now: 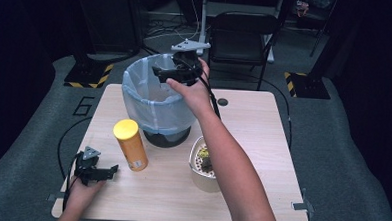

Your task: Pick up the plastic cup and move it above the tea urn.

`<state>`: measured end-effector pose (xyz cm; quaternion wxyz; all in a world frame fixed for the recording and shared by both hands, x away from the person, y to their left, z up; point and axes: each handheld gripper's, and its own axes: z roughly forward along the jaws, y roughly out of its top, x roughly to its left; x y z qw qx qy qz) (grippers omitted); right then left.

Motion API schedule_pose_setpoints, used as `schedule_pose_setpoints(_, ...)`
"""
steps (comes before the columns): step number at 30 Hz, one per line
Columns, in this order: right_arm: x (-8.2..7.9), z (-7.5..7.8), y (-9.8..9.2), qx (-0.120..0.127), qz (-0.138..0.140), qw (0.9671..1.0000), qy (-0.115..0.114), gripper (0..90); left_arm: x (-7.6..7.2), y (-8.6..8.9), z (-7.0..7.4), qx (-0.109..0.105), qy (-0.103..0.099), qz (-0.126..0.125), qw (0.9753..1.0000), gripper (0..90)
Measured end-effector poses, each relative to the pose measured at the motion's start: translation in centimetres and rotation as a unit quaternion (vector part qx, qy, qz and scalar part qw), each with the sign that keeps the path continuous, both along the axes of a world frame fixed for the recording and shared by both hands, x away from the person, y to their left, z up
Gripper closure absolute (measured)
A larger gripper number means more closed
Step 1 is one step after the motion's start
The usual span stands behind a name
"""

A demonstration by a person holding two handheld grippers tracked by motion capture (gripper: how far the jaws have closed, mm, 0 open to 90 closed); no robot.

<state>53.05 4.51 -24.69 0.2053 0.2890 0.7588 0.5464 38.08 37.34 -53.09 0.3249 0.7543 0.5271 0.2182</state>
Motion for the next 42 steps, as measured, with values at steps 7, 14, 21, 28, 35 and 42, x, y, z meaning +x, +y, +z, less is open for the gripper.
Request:
schedule_pose_setpoints(7, -0.2, -0.4, 1.0, -0.011, 0.002, 0.9999, 0.004, 10.2, 0.0, 0.0, 0.0, 0.001, 0.000, -0.001, 1.0000, 3.0)
schedule_pose_setpoints(14, -1.1, -0.1, 0.3, -0.023, 0.010, 0.9997, -0.004, 12.0, 0.0, -0.1, -0.1, -0.001, -0.008, 0.003, 1.0000, 3.4)
schedule_pose_setpoints(21, -1.7, 0.3, -0.3, -0.028, 0.016, 0.9994, -0.010, 13.5, -0.1, 0.0, 0.4, -0.002, 0.005, -0.006, 1.0000, 7.5)
schedule_pose_setpoints(28, -2.4, 0.9, -2.0, -0.026, 0.012, 0.9995, -0.016, 13.8, -0.7, 0.3, 2.0, -0.054, -0.029, -0.015, 0.9980, 11.3)
schedule_pose_setpoints(35, -3.6, 1.1, -3.8, -0.037, 0.023, 0.9989, -0.019, 14.2, -2.0, -0.3, 4.7, -0.091, -0.079, -0.062, 0.9908, 6.5)
schedule_pose_setpoints(42, -4.1, 0.8, -4.9, -0.036, 0.023, 0.9989, -0.022, 13.9, -2.1, -2.0, 5.3, -0.093, -0.073, -0.096, 0.9883, 5.4)
